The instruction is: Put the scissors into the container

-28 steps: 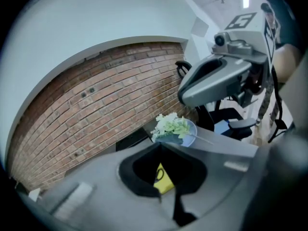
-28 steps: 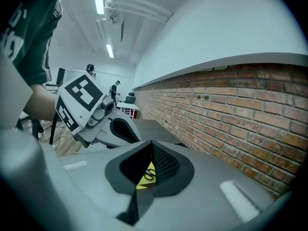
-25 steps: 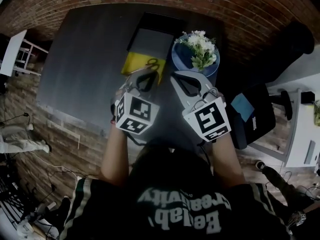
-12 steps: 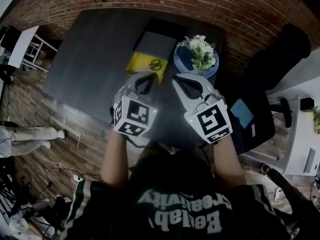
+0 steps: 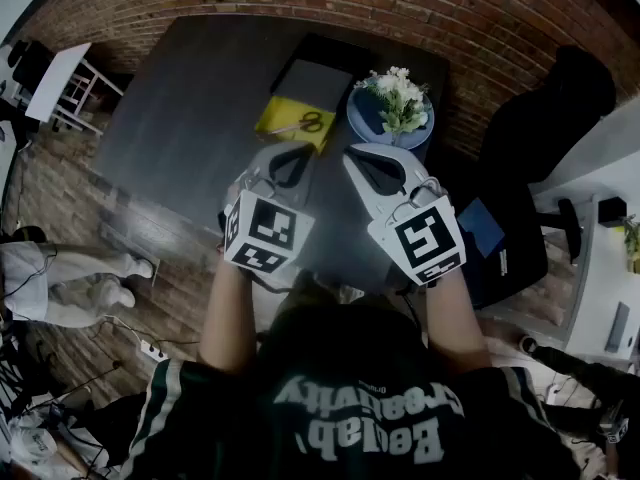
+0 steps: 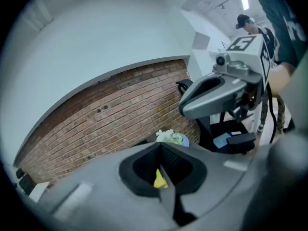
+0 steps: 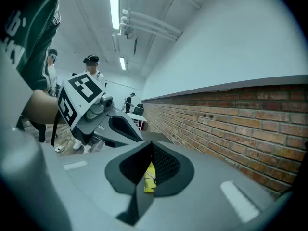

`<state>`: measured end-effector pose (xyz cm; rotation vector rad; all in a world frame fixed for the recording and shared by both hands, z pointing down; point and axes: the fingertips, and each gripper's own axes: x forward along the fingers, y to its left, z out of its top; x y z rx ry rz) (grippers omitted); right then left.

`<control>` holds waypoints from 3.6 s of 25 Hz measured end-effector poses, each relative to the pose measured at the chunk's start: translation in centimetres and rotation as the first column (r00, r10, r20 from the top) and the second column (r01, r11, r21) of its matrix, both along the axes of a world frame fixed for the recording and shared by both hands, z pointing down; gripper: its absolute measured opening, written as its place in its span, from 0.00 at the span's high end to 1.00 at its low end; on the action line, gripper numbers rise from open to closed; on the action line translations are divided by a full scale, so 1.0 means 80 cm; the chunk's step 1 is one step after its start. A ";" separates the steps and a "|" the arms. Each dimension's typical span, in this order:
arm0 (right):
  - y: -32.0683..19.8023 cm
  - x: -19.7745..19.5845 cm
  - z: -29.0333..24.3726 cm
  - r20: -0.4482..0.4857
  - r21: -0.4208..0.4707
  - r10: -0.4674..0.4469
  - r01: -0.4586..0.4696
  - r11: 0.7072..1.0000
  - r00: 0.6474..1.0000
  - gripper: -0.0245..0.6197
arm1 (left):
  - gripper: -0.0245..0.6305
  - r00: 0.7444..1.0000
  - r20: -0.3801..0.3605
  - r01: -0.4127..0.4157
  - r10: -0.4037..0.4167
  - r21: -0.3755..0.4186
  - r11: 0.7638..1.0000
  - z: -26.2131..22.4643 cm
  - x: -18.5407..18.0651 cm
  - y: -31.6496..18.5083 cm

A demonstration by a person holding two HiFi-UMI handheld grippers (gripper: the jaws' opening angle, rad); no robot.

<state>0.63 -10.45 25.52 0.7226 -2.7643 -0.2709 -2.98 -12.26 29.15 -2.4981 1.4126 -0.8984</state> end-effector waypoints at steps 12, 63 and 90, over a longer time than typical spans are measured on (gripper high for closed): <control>0.024 0.020 -0.012 0.029 0.021 -0.018 0.017 1.000 0.999 0.95 | 0.96 1.000 0.023 0.020 -0.021 0.050 0.999 -0.019 0.015 0.027; 0.053 0.008 -0.018 0.081 0.046 -0.021 0.018 0.999 0.997 0.95 | 0.96 0.998 -0.041 0.044 -0.040 0.110 0.993 -0.045 0.002 0.071; 0.055 0.010 -0.026 0.100 0.090 -0.013 0.004 0.996 0.995 0.95 | 0.96 0.998 -0.050 -0.033 0.043 0.184 0.982 -0.076 0.019 0.075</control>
